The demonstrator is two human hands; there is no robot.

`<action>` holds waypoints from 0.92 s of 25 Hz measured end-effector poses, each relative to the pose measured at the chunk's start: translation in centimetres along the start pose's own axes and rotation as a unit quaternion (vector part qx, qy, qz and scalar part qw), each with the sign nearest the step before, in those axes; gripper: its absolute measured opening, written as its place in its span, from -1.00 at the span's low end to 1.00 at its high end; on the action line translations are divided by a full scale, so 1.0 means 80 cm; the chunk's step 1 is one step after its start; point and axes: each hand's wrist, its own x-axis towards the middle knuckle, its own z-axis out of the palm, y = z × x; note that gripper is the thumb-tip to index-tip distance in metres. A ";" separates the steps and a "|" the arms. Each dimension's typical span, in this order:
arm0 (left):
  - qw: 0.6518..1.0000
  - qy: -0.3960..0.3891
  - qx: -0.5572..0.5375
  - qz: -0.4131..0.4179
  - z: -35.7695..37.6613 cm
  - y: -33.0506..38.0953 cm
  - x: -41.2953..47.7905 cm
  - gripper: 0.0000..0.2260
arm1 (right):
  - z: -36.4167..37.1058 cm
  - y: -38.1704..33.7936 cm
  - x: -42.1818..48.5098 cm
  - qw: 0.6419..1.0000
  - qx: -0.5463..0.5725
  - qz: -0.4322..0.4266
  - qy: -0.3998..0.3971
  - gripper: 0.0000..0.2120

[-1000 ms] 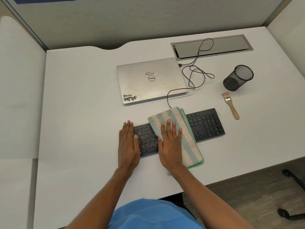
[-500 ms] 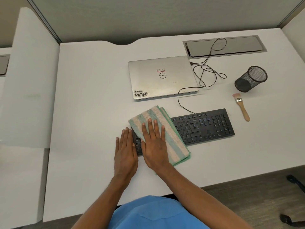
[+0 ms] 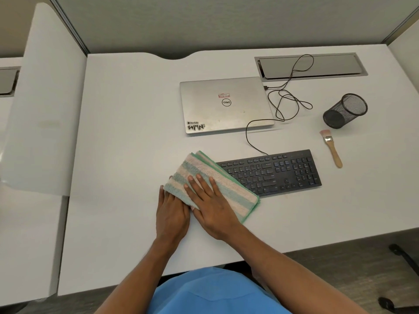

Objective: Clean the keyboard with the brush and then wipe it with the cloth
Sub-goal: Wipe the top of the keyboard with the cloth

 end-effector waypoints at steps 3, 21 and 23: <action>0.999 -0.013 0.023 -0.019 0.006 -0.003 0.000 -0.46 | -0.004 0.018 -0.025 0.998 -0.029 -0.040 -0.025 -0.40; 0.996 -0.009 0.072 -0.053 0.005 0.007 0.001 -0.49 | -0.048 0.233 -0.154 0.977 -0.008 0.213 0.023 -0.41; 0.996 -0.008 0.072 -0.054 0.004 0.009 0.000 -0.49 | -0.048 0.248 -0.150 0.959 0.019 0.280 0.045 -0.41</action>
